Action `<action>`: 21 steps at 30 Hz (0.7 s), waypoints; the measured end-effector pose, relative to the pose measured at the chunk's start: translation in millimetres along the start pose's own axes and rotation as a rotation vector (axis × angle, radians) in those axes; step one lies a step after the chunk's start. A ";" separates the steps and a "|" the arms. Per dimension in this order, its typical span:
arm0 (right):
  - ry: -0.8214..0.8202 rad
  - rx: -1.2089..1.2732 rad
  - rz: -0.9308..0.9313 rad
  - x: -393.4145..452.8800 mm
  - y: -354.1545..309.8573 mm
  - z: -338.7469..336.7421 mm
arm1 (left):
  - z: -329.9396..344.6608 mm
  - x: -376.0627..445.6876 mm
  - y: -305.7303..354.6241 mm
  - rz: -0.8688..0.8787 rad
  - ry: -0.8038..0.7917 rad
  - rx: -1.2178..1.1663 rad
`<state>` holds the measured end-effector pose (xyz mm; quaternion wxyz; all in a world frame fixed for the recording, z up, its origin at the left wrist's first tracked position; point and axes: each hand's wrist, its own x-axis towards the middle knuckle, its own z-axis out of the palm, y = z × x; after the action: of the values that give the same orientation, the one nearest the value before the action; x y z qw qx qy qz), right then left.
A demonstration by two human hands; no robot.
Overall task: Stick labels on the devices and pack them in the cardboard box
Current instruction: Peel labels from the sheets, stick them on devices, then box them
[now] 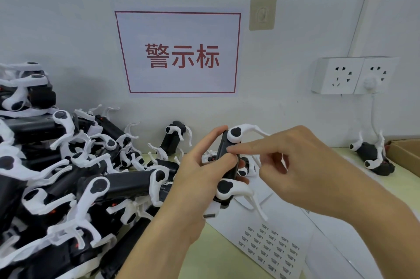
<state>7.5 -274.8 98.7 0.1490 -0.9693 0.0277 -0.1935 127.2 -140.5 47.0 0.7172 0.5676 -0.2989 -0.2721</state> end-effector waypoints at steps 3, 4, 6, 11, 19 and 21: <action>0.050 -0.040 0.035 0.4 6.1 -0.3 | -1.3 0.5 -0.4 0.008 -0.007 0.015; 0.068 -0.049 0.044 0.4 8.1 -0.9 | -1.6 0.7 -0.2 0.009 -0.006 0.021; 0.083 -0.040 0.057 0.7 10.0 -2.3 | -1.7 1.4 0.0 0.009 -0.003 0.027; 0.096 0.070 0.011 0.7 6.0 -2.1 | -2.2 1.1 -0.4 0.017 -0.002 0.036; 0.106 0.101 0.053 0.0 7.8 -2.1 | -2.9 1.3 0.4 0.052 -0.042 0.069; 0.183 0.154 0.057 -0.1 7.5 -3.2 | -3.8 1.0 0.5 0.050 -0.039 0.044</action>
<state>6.2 -282.8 99.2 0.2252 -0.9322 0.0539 -0.2782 130.7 -138.7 46.9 0.7053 0.5702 -0.3328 -0.2582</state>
